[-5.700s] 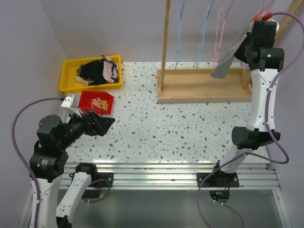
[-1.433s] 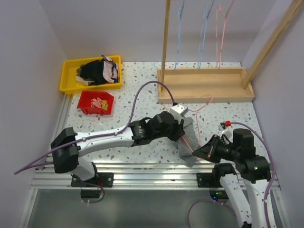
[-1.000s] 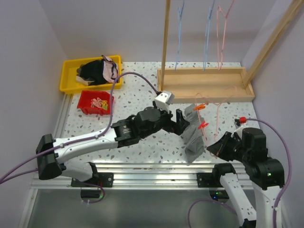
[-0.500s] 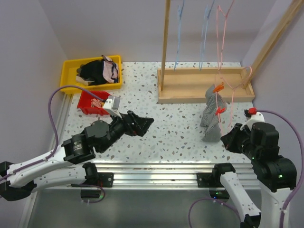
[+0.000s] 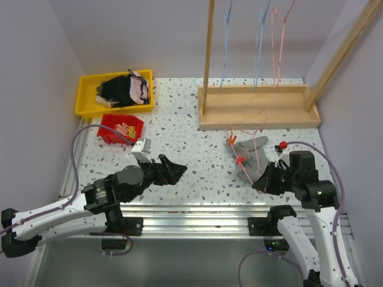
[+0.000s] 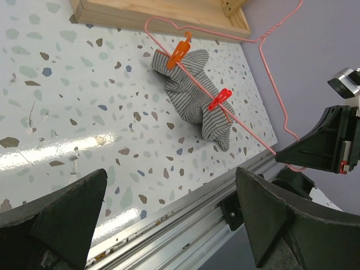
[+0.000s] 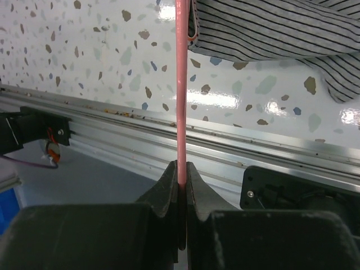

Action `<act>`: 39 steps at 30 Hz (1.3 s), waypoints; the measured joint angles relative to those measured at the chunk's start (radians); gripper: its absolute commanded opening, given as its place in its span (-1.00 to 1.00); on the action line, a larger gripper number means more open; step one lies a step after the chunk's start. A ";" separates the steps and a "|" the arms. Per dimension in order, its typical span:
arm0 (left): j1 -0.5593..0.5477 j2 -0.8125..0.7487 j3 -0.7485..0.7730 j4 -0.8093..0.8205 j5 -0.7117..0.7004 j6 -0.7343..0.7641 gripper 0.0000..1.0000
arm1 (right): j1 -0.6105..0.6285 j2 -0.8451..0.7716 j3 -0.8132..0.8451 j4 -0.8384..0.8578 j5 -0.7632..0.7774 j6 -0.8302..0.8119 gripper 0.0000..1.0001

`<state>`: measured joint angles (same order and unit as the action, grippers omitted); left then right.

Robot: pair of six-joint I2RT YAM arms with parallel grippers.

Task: Remove the underwear clipped to the hanger

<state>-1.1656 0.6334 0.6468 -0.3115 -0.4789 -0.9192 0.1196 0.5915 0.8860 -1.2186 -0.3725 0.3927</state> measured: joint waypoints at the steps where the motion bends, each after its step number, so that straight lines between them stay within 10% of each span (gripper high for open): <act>1: 0.000 0.003 -0.010 0.005 0.003 -0.008 1.00 | 0.000 -0.014 -0.021 0.005 -0.019 0.003 -1.00; 19: 0.001 0.233 -0.115 0.277 0.072 -0.196 1.00 | 0.003 -0.115 -0.256 0.049 -0.144 0.007 -1.00; 39: 0.369 1.066 0.378 0.410 0.588 -0.294 1.00 | 0.003 -0.154 -0.269 0.057 -0.146 0.010 -1.00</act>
<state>-0.7963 1.6997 1.0248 0.0982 0.1093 -1.2129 0.1226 0.4374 0.6167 -1.1614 -0.5186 0.4030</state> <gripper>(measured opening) 0.997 0.044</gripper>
